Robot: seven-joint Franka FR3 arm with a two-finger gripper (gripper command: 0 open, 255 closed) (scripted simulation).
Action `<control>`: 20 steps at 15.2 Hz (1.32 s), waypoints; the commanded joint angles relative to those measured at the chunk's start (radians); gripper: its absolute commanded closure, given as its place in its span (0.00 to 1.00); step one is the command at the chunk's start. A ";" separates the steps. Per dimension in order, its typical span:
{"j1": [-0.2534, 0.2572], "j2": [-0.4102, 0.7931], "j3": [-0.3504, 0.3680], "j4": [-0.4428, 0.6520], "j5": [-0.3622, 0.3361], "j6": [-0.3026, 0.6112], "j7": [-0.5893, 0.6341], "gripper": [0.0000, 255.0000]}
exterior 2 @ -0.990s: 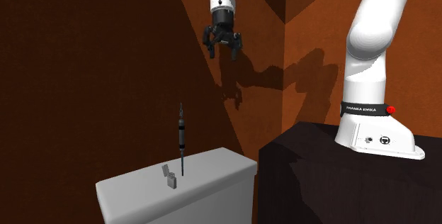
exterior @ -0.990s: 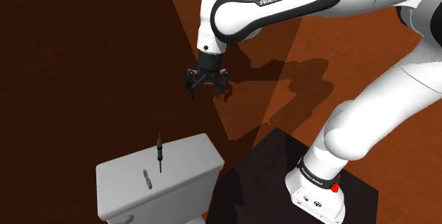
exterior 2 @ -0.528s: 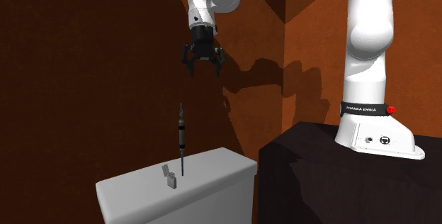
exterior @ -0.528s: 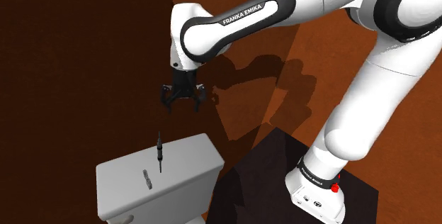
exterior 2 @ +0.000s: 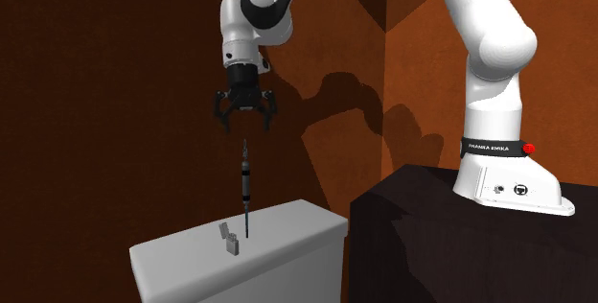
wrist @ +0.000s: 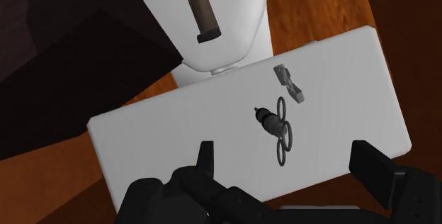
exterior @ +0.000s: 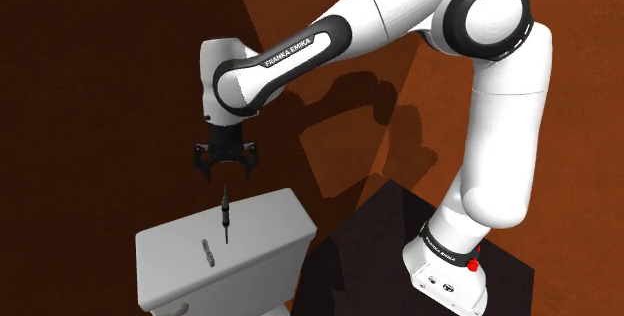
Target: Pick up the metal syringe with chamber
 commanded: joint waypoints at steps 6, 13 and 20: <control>0.023 0.090 -0.017 0.019 -0.029 0.063 0.027 0.00; 0.026 0.104 -0.020 0.019 -0.034 0.077 0.028 1.00; 0.024 0.095 -0.018 0.017 -0.031 0.069 0.027 1.00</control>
